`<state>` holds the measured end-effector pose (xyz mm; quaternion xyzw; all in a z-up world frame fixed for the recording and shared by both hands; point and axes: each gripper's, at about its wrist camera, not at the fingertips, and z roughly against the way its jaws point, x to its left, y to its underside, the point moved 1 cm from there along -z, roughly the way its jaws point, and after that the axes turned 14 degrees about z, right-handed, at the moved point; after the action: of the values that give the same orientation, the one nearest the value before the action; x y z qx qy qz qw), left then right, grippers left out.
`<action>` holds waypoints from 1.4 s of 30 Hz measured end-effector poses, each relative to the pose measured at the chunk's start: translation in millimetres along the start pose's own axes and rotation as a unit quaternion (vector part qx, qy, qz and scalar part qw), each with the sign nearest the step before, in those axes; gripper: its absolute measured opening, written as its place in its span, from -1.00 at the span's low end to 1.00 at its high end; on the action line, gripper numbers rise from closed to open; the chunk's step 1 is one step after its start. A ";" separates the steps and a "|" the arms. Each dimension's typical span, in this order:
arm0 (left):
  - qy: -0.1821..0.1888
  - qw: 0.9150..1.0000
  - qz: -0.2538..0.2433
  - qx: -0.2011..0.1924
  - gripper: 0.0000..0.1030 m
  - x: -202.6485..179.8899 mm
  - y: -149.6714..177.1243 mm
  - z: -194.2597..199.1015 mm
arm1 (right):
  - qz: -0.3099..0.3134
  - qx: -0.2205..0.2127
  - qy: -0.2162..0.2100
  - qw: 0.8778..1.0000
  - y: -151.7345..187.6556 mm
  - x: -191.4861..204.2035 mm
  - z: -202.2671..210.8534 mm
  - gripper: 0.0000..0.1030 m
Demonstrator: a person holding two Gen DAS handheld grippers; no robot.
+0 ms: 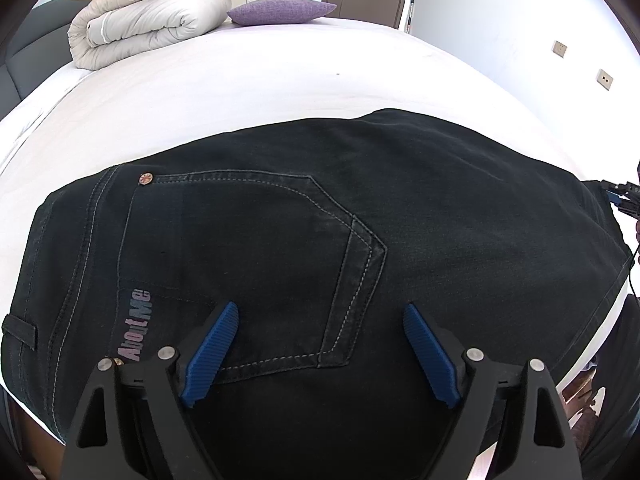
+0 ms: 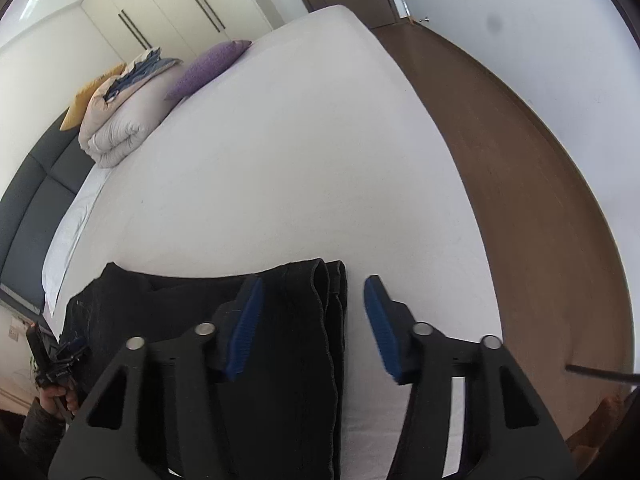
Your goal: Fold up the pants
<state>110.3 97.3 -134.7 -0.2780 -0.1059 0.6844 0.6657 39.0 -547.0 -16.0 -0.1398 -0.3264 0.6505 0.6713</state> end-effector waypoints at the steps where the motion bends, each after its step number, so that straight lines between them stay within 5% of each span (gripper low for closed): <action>1: 0.000 1.000 0.000 0.000 0.72 -0.2 -0.3 -0.8 | 0.012 0.007 0.003 1.000 -0.8 2.5 -8.0 -0.46; 7: 0.000 1.000 -0.005 0.001 0.80 -4.5 -0.7 -4.9 | 0.012 -0.019 0.054 0.998 5.0 -11.7 -18.5 -0.98; 12: 0.001 1.000 -0.003 0.000 0.80 -6.8 -1.8 -5.8 | -0.002 -0.031 0.122 0.992 0.1 -19.7 -22.0 -1.00; 17: 0.002 1.000 -0.002 -0.002 0.80 -4.4 -0.3 -4.3 | -0.085 -0.035 0.150 0.984 14.1 -58.8 -20.2 -1.00; 22: 0.001 1.000 0.001 -0.005 0.81 -3.4 1.1 -4.3 | -0.045 -0.123 0.022 0.991 6.4 5.9 22.1 -0.99; 27: -0.001 1.000 0.000 -0.007 0.81 -5.1 3.1 -3.1 | 0.028 -0.054 -0.120 0.991 -1.8 118.4 -30.1 -1.00; 33: -0.004 1.000 0.001 -0.006 0.82 -6.4 4.0 -2.4 | 0.034 0.058 -0.154 0.986 11.4 182.0 -140.7 -0.99; 37: -0.001 1.000 0.004 -0.007 0.81 -7.0 4.5 -0.9 | -0.042 0.042 -0.148 0.987 43.9 132.1 -149.5 -1.00; 40: 0.002 1.000 0.006 -0.008 0.81 -5.8 4.1 -0.2 | -0.098 -0.009 -0.076 0.992 54.0 68.5 -123.7 -1.00; 42: 0.003 1.000 0.005 -0.010 0.81 -3.6 4.5 1.6 | -0.174 -0.037 -0.035 0.983 60.2 23.9 -103.3 -1.00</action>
<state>105.5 93.7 -134.9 -0.2878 -0.1095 0.6854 0.6598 54.6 -492.6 -124.0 -0.0823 -0.3930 0.5161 0.7565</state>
